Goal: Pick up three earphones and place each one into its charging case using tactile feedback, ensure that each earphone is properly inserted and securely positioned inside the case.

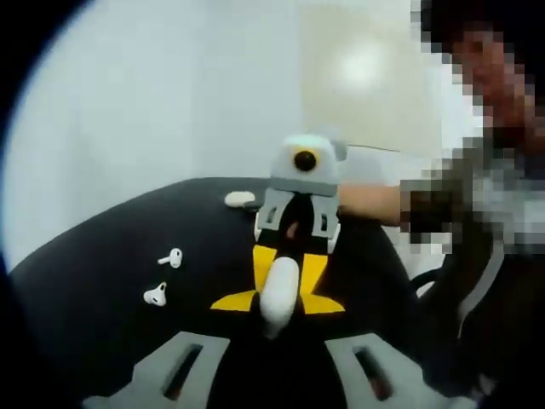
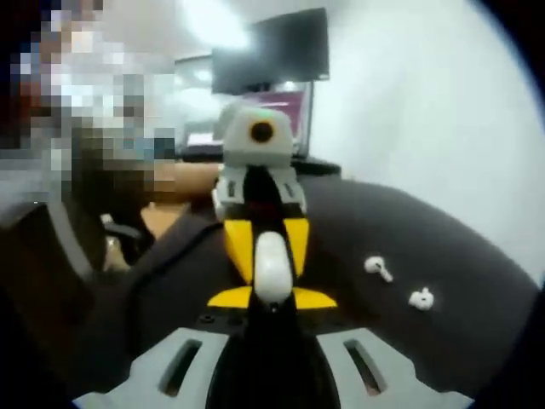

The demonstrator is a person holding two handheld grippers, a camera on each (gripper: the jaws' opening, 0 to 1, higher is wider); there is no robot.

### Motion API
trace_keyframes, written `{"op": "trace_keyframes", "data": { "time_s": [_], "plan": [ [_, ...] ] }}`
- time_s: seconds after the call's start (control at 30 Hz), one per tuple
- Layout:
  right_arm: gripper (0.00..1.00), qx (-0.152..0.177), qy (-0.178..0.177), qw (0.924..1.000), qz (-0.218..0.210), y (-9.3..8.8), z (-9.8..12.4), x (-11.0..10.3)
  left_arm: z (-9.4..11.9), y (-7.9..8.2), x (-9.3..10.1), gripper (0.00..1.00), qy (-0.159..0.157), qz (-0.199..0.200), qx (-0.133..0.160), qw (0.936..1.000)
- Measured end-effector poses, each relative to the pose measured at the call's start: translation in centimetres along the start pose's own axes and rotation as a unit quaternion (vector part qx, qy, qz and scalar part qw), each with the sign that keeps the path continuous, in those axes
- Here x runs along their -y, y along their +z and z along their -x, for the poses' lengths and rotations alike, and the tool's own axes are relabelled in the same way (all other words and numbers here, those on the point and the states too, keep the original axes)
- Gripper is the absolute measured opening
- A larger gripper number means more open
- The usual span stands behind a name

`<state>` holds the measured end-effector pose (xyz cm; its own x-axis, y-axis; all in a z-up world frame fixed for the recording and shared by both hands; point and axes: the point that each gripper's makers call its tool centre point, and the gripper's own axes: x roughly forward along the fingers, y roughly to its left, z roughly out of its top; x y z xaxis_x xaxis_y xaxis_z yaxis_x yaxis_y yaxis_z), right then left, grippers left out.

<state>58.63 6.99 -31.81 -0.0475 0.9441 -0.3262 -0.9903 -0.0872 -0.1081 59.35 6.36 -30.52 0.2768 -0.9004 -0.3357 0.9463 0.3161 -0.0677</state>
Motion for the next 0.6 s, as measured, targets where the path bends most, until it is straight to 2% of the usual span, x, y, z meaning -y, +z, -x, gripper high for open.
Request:
{"op": "trace_keyframes", "data": {
  "time_s": [0.17, 0.37, 0.6],
  "plan": [
    [0.17, -0.001, 0.001, 1.0000, 0.009, 0.03, -0.34, 0.26, 0.39, -0.09, -0.14, 0.15, -0.004, -0.006, -0.013, 0.9999],
    [0.17, -0.001, 0.002, 0.9999, 0.013, 0.02, -0.65, 0.18, 0.65, -0.23, -0.18, 0.15, -0.021, 0.013, -0.006, 0.9997],
    [0.17, 0.000, 0.002, 0.9995, 0.030, -0.01, -0.60, 0.10, 0.56, -0.27, 0.33, 0.15, -0.064, 0.060, 0.006, 0.9961]
  ]
}}
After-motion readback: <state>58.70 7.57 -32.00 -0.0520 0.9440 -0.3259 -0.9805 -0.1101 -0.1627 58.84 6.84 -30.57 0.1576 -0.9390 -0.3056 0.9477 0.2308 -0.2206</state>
